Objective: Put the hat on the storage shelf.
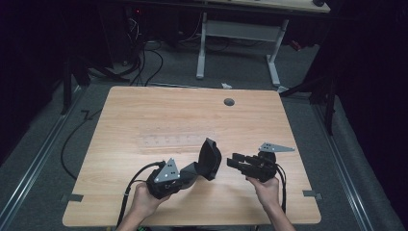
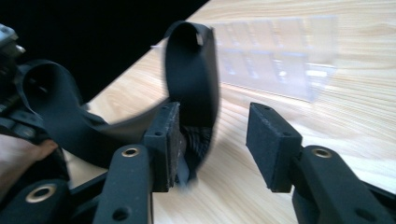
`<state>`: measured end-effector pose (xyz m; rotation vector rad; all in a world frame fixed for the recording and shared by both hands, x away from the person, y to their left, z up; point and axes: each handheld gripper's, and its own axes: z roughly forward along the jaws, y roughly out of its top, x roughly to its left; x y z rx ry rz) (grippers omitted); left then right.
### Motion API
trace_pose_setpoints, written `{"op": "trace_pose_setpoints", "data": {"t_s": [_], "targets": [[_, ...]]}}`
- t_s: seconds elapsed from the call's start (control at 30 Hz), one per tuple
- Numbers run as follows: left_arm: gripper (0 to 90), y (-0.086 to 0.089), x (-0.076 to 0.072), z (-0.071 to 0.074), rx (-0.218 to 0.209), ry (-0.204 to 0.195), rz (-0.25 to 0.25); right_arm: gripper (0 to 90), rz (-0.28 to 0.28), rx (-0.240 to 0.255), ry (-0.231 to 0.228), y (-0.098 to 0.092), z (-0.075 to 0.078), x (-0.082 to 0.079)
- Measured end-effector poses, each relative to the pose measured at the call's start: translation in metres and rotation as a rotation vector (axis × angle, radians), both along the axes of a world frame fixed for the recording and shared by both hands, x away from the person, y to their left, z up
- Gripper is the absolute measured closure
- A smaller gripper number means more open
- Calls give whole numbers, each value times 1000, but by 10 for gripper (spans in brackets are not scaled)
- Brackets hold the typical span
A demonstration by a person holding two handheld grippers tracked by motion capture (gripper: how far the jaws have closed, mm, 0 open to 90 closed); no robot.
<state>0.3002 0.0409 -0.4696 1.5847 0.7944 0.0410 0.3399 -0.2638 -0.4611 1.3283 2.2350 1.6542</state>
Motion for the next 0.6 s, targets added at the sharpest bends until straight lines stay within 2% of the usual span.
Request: {"op": "trace_pose_setpoints", "data": {"t_s": [0.07, 0.27, 0.4, 0.6], "targets": [[867, 3, 1, 2, -15, 5, 12, 525, -28, -44, -5, -5, -6, 0], [867, 9, 4, 5, -37, 19, 29, 501, -83, -132, 28, -16, -28, 3], [867, 15, 4, 7, -58, 12, 46, 497, -138, -200, 46, -22, -42, 5], [868, 28, 7, 13, -89, 14, 90, 490, -206, -297, 47, -26, -55, 11]]}}
